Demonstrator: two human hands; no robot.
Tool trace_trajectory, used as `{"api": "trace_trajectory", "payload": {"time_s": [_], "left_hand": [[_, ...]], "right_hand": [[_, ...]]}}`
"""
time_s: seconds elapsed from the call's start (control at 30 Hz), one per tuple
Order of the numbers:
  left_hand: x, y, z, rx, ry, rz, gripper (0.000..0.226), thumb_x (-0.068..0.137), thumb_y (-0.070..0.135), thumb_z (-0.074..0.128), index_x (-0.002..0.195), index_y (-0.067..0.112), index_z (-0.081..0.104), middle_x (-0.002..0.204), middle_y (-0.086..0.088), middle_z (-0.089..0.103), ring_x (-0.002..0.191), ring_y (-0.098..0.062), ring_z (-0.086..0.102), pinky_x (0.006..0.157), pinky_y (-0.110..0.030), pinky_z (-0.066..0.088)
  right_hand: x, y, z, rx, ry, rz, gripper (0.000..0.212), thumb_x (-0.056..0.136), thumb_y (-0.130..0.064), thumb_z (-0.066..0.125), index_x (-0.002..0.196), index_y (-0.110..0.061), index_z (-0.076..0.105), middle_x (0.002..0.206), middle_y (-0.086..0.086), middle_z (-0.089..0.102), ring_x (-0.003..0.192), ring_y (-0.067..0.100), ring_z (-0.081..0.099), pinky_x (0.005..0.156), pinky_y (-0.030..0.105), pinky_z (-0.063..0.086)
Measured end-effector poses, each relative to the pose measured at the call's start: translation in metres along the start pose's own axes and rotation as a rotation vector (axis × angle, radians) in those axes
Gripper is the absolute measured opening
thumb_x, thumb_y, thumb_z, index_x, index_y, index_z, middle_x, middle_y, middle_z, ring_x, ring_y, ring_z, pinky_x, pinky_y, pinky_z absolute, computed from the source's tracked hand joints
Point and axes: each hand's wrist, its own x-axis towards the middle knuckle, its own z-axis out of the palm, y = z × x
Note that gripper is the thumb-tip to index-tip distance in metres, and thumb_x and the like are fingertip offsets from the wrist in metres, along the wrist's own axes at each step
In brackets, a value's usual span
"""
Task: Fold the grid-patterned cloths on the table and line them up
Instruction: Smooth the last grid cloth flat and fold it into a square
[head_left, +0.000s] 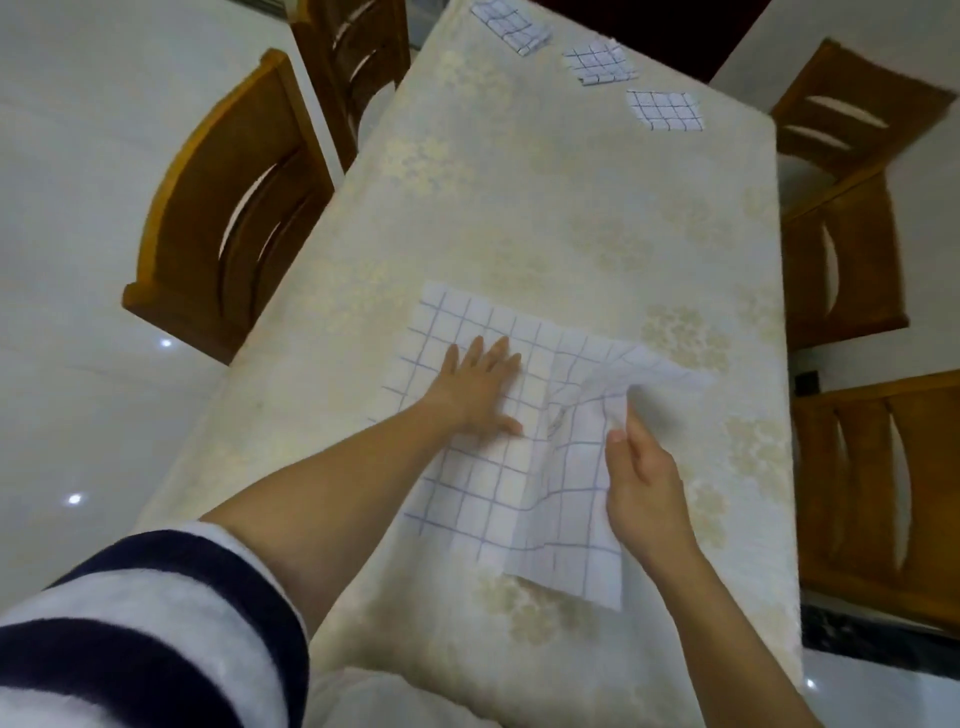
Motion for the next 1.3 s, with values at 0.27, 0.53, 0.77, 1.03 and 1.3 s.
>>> {"api": "trace_trajectory", "payload": {"time_s": [0.27, 0.53, 0.77, 1.03, 1.3], "left_hand": [[-0.027, -0.103, 0.006, 0.161, 0.179, -0.049, 0.081, 0.097, 0.076, 0.010, 0.159, 0.033, -0.018, 0.166, 0.003, -0.026, 0.153, -0.025, -0.024, 0.125, -0.050, -0.008], [-0.027, -0.115, 0.023, 0.108, 0.396, -0.010, 0.074, 0.100, 0.062, 0.006, 0.162, 0.021, 0.001, 0.169, 0.003, -0.011, 0.156, -0.016, -0.014, 0.127, -0.044, -0.001], [-0.029, -0.117, 0.022, -0.199, 0.571, -0.018, 0.054, 0.109, 0.034, 0.023, 0.161, 0.019, 0.021, 0.170, 0.004, 0.013, 0.152, 0.000, 0.007, 0.126, -0.024, 0.002], [-0.048, -0.139, 0.009, -0.687, 0.578, -0.088, 0.060, 0.105, 0.054, 0.037, 0.157, 0.024, 0.032, 0.155, 0.003, 0.045, 0.140, -0.011, 0.044, 0.118, -0.034, 0.034], [-0.037, -0.142, 0.022, -0.427, 0.569, -0.011, 0.060, 0.103, 0.054, 0.046, 0.157, 0.033, 0.032, 0.165, 0.009, 0.026, 0.149, -0.009, 0.026, 0.118, -0.030, 0.030]], "right_hand": [[0.026, -0.054, 0.056, -0.031, -0.169, -0.034, 0.053, 0.107, -0.028, 0.034, 0.156, -0.036, 0.018, 0.113, 0.023, 0.065, 0.094, 0.032, 0.061, 0.081, 0.043, 0.048], [0.076, -0.051, 0.151, -0.167, -0.369, -0.015, 0.057, 0.107, -0.037, 0.026, 0.159, -0.027, 0.006, 0.093, 0.007, 0.062, 0.081, 0.024, 0.060, 0.067, 0.034, 0.046], [0.076, -0.030, 0.169, -0.063, -0.472, -0.010, 0.069, 0.100, -0.058, 0.030, 0.159, -0.027, 0.011, 0.076, -0.007, 0.065, 0.071, 0.003, 0.061, 0.063, 0.016, 0.043], [0.102, 0.020, 0.164, -0.561, -0.256, -0.345, 0.075, 0.100, -0.058, 0.034, 0.159, -0.025, 0.002, 0.167, 0.001, 0.001, 0.153, 0.022, -0.003, 0.125, 0.042, 0.006], [0.121, 0.034, 0.191, -0.800, -0.377, -0.424, 0.076, 0.097, -0.071, 0.014, 0.155, -0.033, -0.017, 0.162, -0.003, -0.027, 0.148, 0.024, -0.029, 0.123, 0.048, -0.006]]}}
